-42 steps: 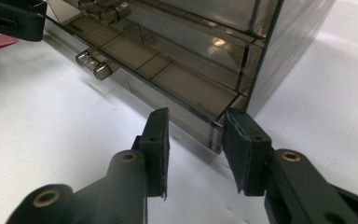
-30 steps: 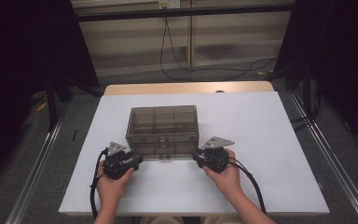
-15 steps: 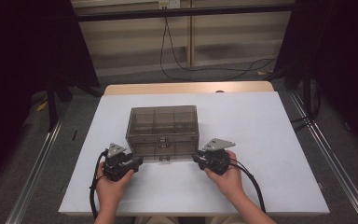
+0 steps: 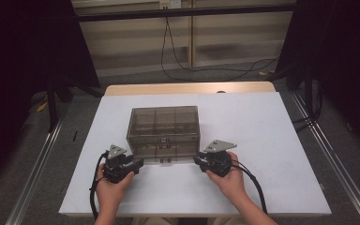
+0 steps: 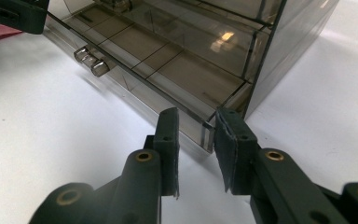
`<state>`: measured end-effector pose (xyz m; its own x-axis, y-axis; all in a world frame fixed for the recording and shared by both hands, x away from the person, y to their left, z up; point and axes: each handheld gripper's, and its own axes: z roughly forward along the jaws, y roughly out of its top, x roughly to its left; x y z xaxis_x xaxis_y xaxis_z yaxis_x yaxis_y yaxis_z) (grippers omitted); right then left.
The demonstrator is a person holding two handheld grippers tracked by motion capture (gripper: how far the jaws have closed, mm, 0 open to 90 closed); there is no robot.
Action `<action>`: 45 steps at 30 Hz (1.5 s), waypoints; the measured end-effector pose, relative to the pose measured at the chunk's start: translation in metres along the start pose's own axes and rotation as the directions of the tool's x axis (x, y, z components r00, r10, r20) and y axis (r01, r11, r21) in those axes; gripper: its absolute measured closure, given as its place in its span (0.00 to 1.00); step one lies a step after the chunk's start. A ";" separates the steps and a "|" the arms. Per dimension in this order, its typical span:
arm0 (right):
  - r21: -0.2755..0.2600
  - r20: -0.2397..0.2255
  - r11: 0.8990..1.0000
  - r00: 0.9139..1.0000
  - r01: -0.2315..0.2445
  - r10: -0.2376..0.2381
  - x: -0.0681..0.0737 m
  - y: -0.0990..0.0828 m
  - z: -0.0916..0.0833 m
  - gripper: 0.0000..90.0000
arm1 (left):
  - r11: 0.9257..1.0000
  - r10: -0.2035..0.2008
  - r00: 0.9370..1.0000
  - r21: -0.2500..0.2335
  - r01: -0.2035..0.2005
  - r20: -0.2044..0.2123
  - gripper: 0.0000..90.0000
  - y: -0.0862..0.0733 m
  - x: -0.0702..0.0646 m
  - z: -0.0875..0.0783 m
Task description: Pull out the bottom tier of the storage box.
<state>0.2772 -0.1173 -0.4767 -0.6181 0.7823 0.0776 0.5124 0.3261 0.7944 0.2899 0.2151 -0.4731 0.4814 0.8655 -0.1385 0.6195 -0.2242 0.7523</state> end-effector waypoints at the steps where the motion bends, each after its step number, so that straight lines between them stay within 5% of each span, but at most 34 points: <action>1: -0.002 -0.001 1.000 1.000 0.002 -0.002 0.000 0.000 0.000 0.79 | 1.000 -0.004 1.000 -0.001 0.004 -0.002 0.57 0.000 -0.001 0.000; 45: 0.007 -0.037 1.000 0.999 0.027 -0.027 0.005 -0.005 -0.009 0.78 | 1.000 0.013 1.000 0.017 -0.013 0.004 0.59 -0.009 -0.006 -0.012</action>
<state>0.2659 -0.1200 -0.4748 -0.6534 0.7530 0.0782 0.4997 0.3514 0.7917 0.2740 0.2169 -0.4711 0.4919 0.8607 -0.1313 0.6234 -0.2430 0.7432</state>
